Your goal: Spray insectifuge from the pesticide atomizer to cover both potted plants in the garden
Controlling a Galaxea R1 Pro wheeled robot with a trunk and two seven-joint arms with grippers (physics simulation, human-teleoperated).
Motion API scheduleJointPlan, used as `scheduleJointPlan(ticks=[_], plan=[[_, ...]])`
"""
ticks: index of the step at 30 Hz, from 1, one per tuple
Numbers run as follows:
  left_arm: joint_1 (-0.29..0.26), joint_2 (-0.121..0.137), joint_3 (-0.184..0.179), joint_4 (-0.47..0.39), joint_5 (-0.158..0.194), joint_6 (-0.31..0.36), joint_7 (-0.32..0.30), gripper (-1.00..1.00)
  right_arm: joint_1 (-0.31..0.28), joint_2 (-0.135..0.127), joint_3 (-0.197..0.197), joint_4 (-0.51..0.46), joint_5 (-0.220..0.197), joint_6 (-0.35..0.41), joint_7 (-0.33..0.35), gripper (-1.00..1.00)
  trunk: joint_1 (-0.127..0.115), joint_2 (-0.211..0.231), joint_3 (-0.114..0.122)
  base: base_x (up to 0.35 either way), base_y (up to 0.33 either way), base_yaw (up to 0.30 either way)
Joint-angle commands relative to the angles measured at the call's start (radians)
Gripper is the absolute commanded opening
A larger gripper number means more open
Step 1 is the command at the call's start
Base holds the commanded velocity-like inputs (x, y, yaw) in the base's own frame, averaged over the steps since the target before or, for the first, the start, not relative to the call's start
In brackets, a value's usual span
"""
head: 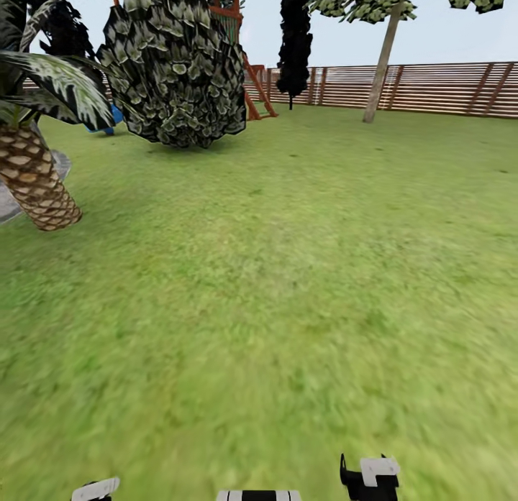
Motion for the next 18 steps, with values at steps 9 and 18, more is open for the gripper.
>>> scheduleJointPlan(ticks=[9, 18], plan=[[-0.001, 0.0, 0.009, 0.001, -0.005, -0.003, -0.007, -1.0, 0.0, 0.0, -0.008, 0.001, 0.011, -0.002, -0.005, 1.0, 0.0, 0.0, -0.001, 0.34, 0.0, 0.254], [-0.001, 0.0, 0.009, 0.001, -0.005, -0.003, -0.007, -1.0, 0.0, 0.0, -0.008, 0.001, 0.011, -0.002, -0.005, 1.0, 0.0, 0.0, -0.001, 0.34, 0.0, 0.111]])
